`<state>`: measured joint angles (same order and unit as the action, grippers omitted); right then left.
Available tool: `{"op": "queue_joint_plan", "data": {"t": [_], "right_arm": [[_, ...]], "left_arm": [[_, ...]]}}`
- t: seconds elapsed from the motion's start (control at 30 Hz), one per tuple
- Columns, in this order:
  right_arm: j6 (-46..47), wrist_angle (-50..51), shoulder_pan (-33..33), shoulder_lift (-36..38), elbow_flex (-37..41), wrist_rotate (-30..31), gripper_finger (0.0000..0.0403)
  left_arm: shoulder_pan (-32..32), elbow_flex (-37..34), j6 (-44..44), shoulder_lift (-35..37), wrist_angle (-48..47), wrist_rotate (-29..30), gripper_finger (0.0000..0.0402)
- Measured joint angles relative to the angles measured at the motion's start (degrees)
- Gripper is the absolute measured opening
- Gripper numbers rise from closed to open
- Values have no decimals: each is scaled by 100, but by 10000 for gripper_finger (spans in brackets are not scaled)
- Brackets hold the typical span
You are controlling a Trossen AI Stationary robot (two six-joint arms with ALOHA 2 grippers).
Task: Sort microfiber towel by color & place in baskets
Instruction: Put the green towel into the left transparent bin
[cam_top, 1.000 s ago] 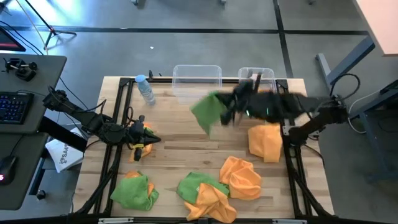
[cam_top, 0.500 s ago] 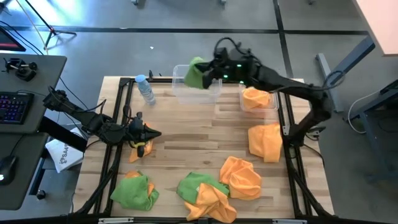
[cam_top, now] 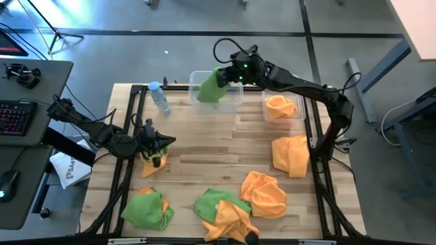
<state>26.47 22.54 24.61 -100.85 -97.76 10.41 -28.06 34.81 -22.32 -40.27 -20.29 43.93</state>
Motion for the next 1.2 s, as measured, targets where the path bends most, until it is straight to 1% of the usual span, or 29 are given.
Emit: {"op": "queue_joint_plan", "data": {"t": [0.07, 0.2, 0.3, 0.47, 0.63, 0.7, 0.77, 0.93, 1.2], "right_arm": [[54, 12, 33, -76, 0, -27, 0], [57, 165, 39, -387, 0, -71, 0], [73, 235, 43, -687, 0, -280, 0], [68, -163, 43, -1008, 0, -319, 0], [60, -206, 81, -1275, 0, -656, 0], [157, -196, 101, -1321, 0, -793, 0], [317, -165, 126, -1342, 0, -800, 0], [315, 118, 210, -1343, 0, -791, 0], [462, 355, 315, -1297, 0, -854, 0]], "left_arm": [[39, 0, 49, 1, 4, 66, 0], [158, 0, 45, 1, 28, 9, 0], [230, 0, 43, 0, 52, 2, 0], [314, 0, 43, 0, 48, -26, 0], [385, 0, 43, 0, 45, -33, 0], [412, 0, 44, 0, 45, -34, 0], [416, 0, 43, 0, 44, -32, 0], [416, 0, 45, 0, 7, -40, 0], [416, 0, -93, 0, -161, -331, 0]]}}
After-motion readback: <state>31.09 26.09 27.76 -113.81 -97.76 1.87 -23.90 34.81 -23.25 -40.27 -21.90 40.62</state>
